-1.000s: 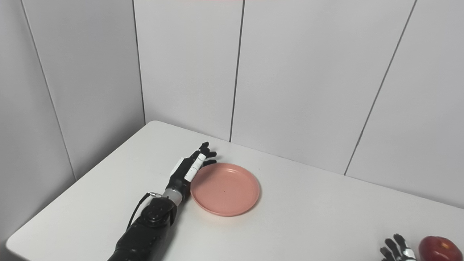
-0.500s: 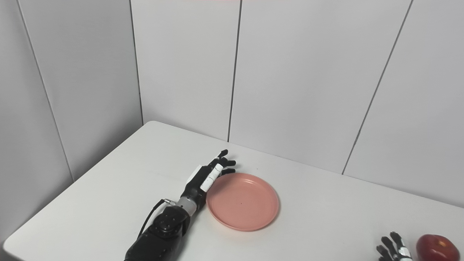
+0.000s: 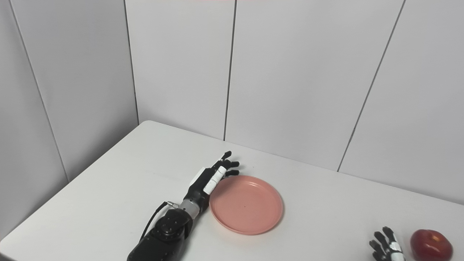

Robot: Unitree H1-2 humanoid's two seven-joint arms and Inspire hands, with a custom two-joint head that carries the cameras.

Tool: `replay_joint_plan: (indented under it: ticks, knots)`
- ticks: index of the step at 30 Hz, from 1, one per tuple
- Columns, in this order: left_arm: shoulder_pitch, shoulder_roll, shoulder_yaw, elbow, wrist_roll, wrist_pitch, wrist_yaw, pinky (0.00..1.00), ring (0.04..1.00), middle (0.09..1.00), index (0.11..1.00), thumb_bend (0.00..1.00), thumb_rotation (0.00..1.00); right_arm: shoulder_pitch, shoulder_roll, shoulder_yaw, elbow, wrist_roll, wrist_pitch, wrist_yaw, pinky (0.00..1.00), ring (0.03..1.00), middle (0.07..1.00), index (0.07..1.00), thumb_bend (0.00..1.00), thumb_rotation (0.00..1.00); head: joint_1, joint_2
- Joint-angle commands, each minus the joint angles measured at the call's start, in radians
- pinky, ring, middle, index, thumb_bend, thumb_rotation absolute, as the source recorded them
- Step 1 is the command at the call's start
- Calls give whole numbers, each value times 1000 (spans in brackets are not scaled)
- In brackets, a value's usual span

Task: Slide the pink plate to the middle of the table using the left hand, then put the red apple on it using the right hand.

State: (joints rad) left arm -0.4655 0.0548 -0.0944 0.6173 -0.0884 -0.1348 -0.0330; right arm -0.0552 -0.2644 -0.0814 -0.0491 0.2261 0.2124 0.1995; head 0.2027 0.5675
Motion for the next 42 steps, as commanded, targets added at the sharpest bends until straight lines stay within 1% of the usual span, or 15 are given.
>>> replay_joint_plan:
  ticks: [1, 2, 6, 7, 8, 9, 10, 11, 12, 13, 14, 17, 21, 26, 42]
  knots:
    - [44, -108, -56, 27, -10, 81, -89, 814, 828, 880, 975, 918, 922, -17, 13, 28, 4, -6, -15, 22, 965, 943, 960, 1000, 832, 1000, -41, 10]
    - [45, -108, -56, 23, -12, 83, -89, 818, 827, 877, 979, 918, 921, -17, 17, 30, 3, -9, -16, 20, 950, 938, 952, 996, 833, 1000, -41, 10]
    - [61, -104, -52, -12, -20, 96, -91, 825, 821, 868, 999, 900, 917, -17, 39, 43, -12, -26, 5, -4, 908, 911, 929, 973, 853, 992, -120, 24]
    - [65, -103, -52, -19, -23, 99, -92, 827, 821, 868, 1000, 898, 916, -17, 43, 47, -17, -31, 9, -10, 906, 909, 927, 970, 853, 992, -131, 26]
    - [69, -99, -51, -27, -27, 103, -94, 830, 823, 868, 1000, 896, 914, -18, 50, 52, -22, -38, 13, -17, 900, 905, 925, 966, 851, 992, -165, 32]
    - [72, -98, -52, -33, -29, 107, -95, 831, 824, 867, 1000, 894, 912, -19, 55, 56, -24, -45, 15, -23, 896, 901, 923, 962, 852, 992, -165, 32]
    - [75, -93, -51, -38, -32, 111, -100, 832, 826, 867, 1000, 891, 913, -21, 62, 63, -27, -54, 19, -31, 886, 893, 917, 958, 857, 990, -201, 35]
    - [77, -89, -52, -41, -32, 113, -105, 832, 829, 867, 1000, 892, 912, -23, 66, 67, -28, -60, 21, -37, 882, 890, 913, 955, 865, 988, -201, 35]
    - [80, -84, -50, -47, -34, 118, -110, 830, 830, 867, 1000, 893, 912, -25, 73, 73, -29, -67, 24, -43, 880, 888, 911, 954, 873, 986, -234, 38]
    - [82, -81, -49, -51, -35, 122, -113, 830, 831, 867, 1000, 890, 910, -26, 77, 77, -30, -71, 25, -47, 882, 885, 908, 951, 881, 982, -234, 38]
    - [86, -76, -47, -61, -39, 129, -117, 830, 830, 867, 1000, 889, 908, -28, 84, 83, -34, -80, 30, -54, 880, 882, 905, 948, 883, 982, -262, 40]
    - [97, -63, -44, -90, -52, 154, -130, 835, 830, 869, 1000, 895, 896, -33, 102, 99, -44, -103, 40, -72, 869, 872, 896, 942, 886, 990, -297, 45]
    - [107, -55, -42, -114, -59, 168, -143, 847, 838, 873, 1000, 913, 886, -37, 115, 109, -50, -117, 51, -81, 869, 870, 896, 940, 895, 995, -307, 48]
    - [112, -59, -45, -136, -57, 188, -148, 840, 836, 870, 1000, 896, 896, -37, 119, 110, -58, -115, 58, -78, 876, 877, 904, 948, 872, 999, -307, 49]
    - [122, -87, -57, -176, -57, 217, -151, 848, 832, 869, 1000, 889, 902, -37, 103, 110, -50, -118, 50, -69, 866, 876, 904, 950, 878, 1000, -277, 49]
